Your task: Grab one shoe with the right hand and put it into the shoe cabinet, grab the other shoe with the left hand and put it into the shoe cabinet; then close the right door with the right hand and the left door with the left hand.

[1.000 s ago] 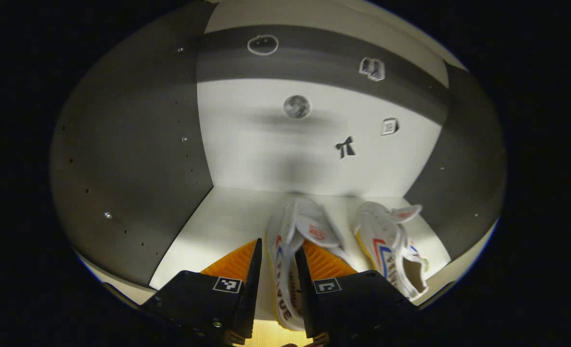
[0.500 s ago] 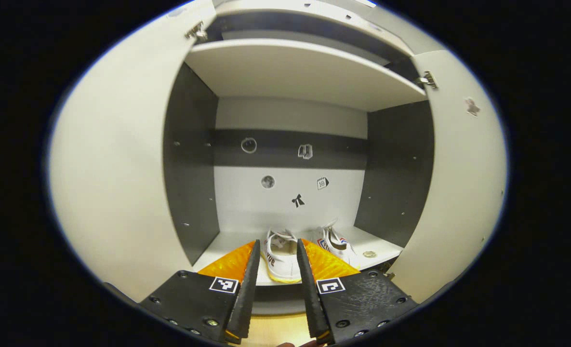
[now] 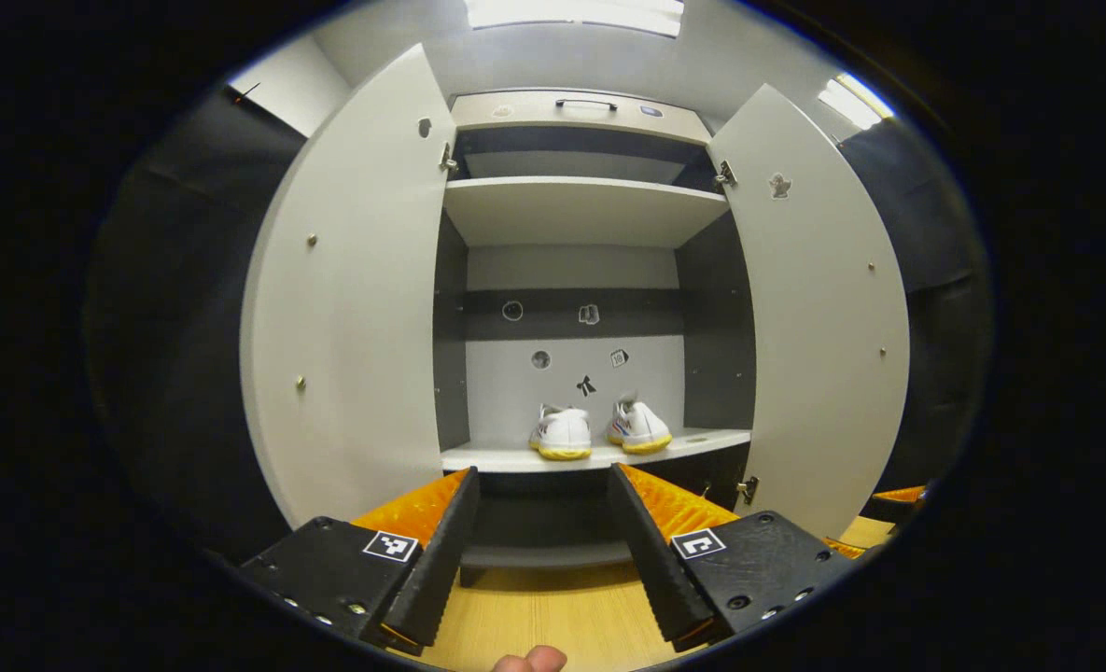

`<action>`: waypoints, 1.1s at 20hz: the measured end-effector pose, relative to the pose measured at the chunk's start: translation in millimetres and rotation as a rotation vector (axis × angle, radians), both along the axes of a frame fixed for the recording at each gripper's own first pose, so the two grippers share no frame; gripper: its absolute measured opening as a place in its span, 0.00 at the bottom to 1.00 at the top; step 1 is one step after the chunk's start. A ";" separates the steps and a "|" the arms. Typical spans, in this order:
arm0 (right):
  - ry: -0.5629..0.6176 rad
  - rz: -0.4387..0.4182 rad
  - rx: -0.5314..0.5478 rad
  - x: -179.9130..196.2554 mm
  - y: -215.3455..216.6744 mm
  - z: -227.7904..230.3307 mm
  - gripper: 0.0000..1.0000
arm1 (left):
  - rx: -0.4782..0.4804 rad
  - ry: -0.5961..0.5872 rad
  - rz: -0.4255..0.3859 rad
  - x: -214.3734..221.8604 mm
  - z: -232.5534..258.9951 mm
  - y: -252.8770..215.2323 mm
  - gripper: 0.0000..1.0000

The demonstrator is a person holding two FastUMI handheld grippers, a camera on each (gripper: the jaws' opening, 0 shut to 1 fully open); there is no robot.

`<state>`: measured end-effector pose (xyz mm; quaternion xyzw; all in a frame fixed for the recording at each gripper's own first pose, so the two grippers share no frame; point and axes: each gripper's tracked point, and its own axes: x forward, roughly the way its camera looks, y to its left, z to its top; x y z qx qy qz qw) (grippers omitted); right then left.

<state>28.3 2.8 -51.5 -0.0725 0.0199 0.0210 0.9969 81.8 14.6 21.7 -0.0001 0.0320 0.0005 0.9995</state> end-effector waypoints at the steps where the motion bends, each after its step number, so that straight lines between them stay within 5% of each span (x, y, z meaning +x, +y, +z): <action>1: -0.002 0.002 0.001 -2.7 -0.1 0.8 0.91 | -0.001 -0.001 0.013 -8.9 -5.7 1.5 0.84; 13: 0.013 0.019 0.038 -31.0 3.0 2.5 0.98 | -0.028 0.078 0.097 -86.4 -63.8 9.8 0.88; 22: -0.090 -0.142 0.099 -51.5 -98.9 103.9 0.98 | 0.004 0.106 0.010 -107.5 -89.0 -28.8 0.88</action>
